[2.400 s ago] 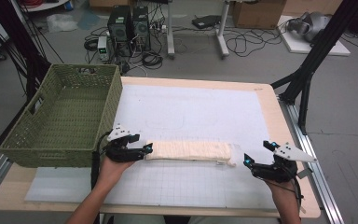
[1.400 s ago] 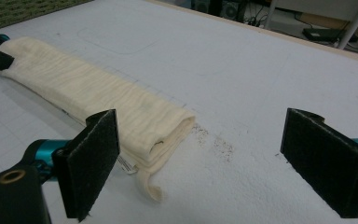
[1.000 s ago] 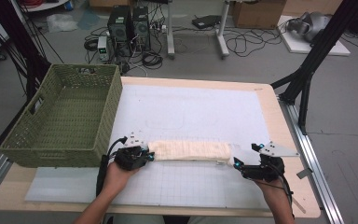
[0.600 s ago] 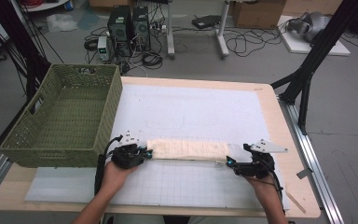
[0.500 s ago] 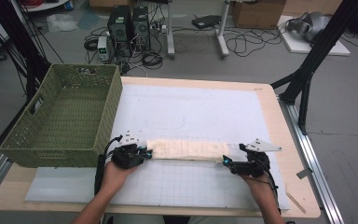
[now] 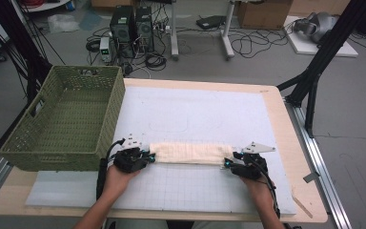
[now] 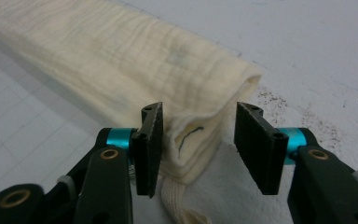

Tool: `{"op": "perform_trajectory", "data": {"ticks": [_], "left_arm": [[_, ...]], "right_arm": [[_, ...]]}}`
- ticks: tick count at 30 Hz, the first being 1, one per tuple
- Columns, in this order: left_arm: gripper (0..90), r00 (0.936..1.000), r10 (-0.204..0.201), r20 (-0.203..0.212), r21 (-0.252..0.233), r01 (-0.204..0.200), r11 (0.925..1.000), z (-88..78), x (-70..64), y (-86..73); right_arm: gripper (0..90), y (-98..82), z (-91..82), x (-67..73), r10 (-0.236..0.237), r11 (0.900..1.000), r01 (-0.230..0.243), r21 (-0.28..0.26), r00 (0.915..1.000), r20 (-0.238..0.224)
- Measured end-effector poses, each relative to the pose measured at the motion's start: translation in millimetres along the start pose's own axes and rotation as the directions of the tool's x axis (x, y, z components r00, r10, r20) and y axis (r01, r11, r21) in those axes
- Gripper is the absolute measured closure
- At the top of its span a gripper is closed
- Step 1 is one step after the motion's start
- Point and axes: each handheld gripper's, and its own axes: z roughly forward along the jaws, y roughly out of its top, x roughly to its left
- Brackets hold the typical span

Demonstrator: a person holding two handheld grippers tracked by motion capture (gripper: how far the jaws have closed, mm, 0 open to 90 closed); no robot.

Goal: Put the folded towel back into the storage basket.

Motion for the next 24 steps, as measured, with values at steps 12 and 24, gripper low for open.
{"op": "perform_trajectory", "data": {"ticks": [12, 24], "left_arm": [[78.8, 0.9999, 0.007, -0.01, 0.009, -0.007, 0.9999, 3.3, 0.4, -1.4], [79.8, 0.9997, 0.024, -0.009, -0.031, -0.025, 0.9992, -4.8, -2.2, 4.2]], "right_arm": [[74.2, -2.3, -0.4, 5.2, 0.041, 0.999, -0.041, -0.005, 0.9985, -0.035], [83.0, 2.5, -4.3, 8.1, 0.046, 0.999, -0.046, 0.004, 0.9981, -0.04]]}}
